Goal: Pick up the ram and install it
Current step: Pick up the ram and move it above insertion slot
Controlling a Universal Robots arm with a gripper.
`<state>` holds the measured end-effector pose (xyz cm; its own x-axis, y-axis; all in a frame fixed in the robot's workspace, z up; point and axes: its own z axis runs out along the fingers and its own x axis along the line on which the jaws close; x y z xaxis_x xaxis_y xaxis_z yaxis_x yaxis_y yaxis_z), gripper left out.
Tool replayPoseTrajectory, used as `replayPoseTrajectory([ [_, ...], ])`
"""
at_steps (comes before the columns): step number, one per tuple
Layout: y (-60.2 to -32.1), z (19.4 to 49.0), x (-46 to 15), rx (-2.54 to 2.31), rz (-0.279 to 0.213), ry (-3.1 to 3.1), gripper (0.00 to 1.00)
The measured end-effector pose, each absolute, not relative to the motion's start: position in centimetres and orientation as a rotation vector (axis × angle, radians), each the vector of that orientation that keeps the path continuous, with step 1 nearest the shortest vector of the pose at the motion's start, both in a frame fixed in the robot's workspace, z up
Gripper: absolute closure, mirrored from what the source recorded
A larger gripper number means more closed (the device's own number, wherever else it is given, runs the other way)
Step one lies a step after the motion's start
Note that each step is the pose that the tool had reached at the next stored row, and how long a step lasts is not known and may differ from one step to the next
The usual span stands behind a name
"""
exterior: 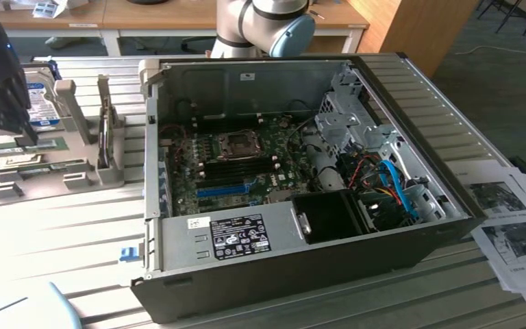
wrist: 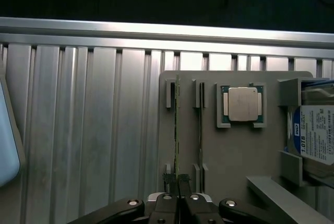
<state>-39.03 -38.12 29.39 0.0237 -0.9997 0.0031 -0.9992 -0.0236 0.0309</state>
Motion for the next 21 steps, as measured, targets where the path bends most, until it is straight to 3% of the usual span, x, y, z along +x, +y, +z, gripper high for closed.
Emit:
replayPoseTrajectory([
  [21,-38.1,31.6,-39.0,2.23,-0.03,-2.178,0.89],
])
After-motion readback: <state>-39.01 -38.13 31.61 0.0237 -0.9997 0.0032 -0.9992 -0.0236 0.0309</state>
